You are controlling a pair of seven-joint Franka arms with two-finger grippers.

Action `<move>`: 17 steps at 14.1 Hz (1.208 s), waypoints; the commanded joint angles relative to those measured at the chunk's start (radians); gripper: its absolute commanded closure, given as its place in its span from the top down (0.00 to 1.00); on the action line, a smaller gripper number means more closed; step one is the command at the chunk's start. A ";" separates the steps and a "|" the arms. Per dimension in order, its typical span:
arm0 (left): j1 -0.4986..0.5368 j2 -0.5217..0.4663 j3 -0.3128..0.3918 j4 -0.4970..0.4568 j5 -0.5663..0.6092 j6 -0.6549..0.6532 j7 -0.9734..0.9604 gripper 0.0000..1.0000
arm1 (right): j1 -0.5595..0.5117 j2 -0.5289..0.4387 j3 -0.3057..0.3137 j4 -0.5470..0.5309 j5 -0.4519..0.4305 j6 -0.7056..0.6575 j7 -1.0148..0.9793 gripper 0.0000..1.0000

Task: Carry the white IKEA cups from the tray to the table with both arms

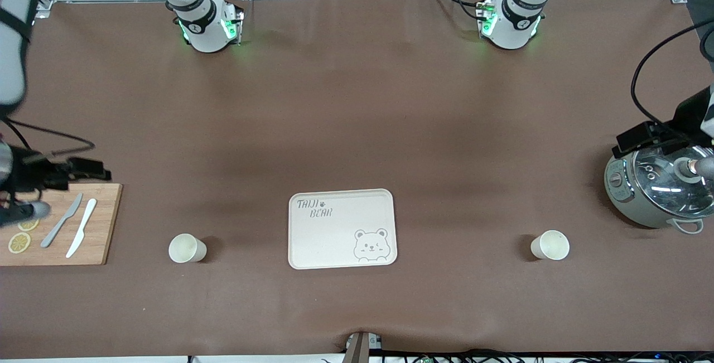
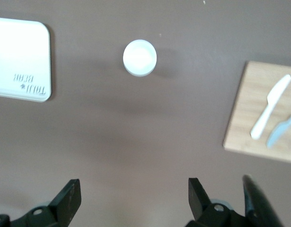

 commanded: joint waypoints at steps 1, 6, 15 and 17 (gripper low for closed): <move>0.000 -0.088 -0.010 -0.083 0.024 -0.008 0.014 1.00 | -0.011 -0.120 0.001 -0.058 -0.020 -0.067 0.046 1.00; 0.002 -0.206 -0.013 -0.217 0.027 0.000 0.014 1.00 | -0.002 -0.337 -0.003 -0.338 -0.113 0.030 0.162 1.00; 0.002 -0.157 -0.013 -0.121 0.022 -0.010 -0.002 1.00 | 0.026 -0.386 -0.001 -0.437 -0.103 0.117 0.217 1.00; 0.000 -0.157 -0.012 -0.119 0.027 -0.010 0.000 1.00 | 0.027 -0.386 -0.001 -0.437 -0.103 0.117 0.217 1.00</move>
